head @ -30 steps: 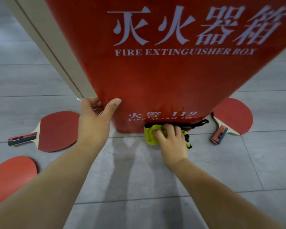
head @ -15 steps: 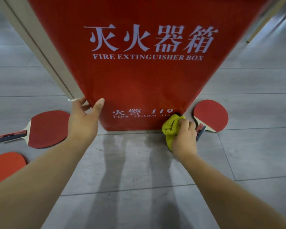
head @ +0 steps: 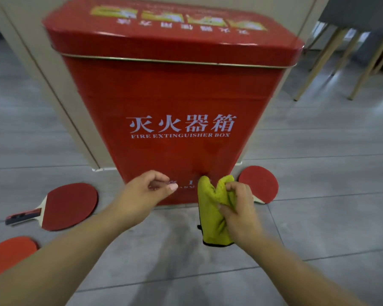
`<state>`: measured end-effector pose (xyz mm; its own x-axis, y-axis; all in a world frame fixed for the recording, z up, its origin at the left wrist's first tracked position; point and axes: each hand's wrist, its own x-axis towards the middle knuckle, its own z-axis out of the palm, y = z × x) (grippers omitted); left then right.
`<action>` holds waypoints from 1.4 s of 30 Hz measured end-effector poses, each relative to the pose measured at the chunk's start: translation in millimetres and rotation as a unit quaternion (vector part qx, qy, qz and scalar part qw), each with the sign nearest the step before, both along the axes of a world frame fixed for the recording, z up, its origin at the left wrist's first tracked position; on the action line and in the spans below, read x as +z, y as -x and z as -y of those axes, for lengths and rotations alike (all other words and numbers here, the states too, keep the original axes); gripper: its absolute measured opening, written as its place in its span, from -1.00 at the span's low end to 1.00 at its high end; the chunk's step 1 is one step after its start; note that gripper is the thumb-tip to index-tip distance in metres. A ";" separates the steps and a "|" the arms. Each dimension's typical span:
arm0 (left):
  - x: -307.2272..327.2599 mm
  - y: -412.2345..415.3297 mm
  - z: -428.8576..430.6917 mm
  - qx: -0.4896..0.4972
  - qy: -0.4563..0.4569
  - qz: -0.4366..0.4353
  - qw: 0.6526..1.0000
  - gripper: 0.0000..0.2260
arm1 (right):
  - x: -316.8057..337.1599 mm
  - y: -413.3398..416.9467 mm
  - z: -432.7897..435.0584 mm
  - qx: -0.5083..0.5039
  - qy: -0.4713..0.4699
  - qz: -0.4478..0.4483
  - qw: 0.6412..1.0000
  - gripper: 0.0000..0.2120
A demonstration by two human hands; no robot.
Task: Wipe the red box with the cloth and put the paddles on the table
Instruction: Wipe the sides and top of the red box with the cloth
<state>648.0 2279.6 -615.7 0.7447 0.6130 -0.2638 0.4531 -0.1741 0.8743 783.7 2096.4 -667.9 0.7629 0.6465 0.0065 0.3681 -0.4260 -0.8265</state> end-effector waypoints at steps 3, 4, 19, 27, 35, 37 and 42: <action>22.7 -5.1 10.1 -0.076 0.019 0.008 0.997 -0.76 | 36.0 11.8 -1.8 0.072 -0.041 -0.004 0.997 -0.53; 30.8 -6.2 12.5 -0.097 0.015 0.014 0.995 -0.71 | 47.5 14.8 -2.8 0.093 -0.053 -0.004 0.994 -0.54; 147.1 23.7 8.2 -0.139 -0.213 0.128 0.959 -0.89 | 182.6 20.2 -17.6 0.208 -0.077 0.000 0.975 -0.60; 211.9 17.6 7.6 -0.073 -0.312 0.211 0.923 -0.76 | 246.5 31.3 -30.8 0.278 -0.058 -0.086 0.955 -0.30; 279.9 3.5 -18.5 -0.074 -0.285 0.282 0.913 -0.75 | 327.4 5.5 -60.1 0.196 -0.091 0.043 0.975 -0.58; 293.9 1.6 -22.7 -0.049 -0.276 0.297 0.913 -0.81 | 348.9 -5.0 -68.9 0.218 -0.069 0.090 0.969 -0.70; 310.0 -16.7 -38.0 0.055 -0.212 0.314 0.924 -0.88 | 388.1 -27.1 -97.2 0.216 -0.012 0.168 0.962 -0.75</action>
<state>664.7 2317.6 -305.7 0.5968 0.6426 0.4806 -0.0847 -0.5451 0.8341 810.8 2193.6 -279.8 0.3750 0.8995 0.2241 0.7549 -0.1560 -0.6371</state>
